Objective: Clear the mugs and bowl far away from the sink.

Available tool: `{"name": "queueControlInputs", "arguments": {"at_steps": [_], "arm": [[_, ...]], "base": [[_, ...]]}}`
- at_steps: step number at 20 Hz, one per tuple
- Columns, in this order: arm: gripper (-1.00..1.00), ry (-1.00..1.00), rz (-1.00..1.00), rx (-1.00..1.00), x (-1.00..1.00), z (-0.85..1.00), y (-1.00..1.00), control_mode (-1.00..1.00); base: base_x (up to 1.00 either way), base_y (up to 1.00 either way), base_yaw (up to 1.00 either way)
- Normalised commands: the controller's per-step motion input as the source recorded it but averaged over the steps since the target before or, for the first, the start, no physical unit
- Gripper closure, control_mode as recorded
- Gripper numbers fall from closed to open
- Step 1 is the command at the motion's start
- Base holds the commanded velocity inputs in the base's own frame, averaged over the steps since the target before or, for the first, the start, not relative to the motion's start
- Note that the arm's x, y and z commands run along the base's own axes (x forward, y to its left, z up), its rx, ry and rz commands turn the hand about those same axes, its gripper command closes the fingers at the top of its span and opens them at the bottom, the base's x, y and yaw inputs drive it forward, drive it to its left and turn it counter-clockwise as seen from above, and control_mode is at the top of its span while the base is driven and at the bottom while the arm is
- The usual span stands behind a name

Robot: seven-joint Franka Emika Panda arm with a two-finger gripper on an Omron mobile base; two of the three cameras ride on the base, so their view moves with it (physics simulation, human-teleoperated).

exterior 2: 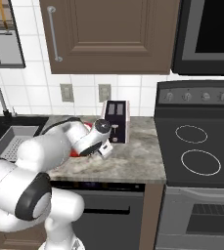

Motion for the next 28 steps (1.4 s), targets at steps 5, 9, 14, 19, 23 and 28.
{"name": "queueControlInputs", "arguments": {"at_steps": [5,9,14,19,23,28], "arm": [[1.00,0.04,-0.40,0.00,-0.37,0.76,0.00,-1.00],[1.00,0.20,-0.44,0.00,-0.35,0.80,-0.01,-1.00],[1.00,0.20,-0.37,0.06,-0.59,0.72,-0.06,-1.00],[1.00,0.03,-0.10,0.20,-0.90,0.73,0.00,-1.00],[1.00,-0.05,-0.01,0.14,-0.84,0.66,0.00,-1.00],[1.00,-0.17,-0.06,0.01,-0.74,0.49,0.00,-1.00]], "base": [[0.00,0.00,0.00],[0.00,0.00,0.00],[0.00,0.00,0.00],[0.00,0.00,0.00],[0.00,0.00,0.00],[0.00,0.00,0.00]]}}
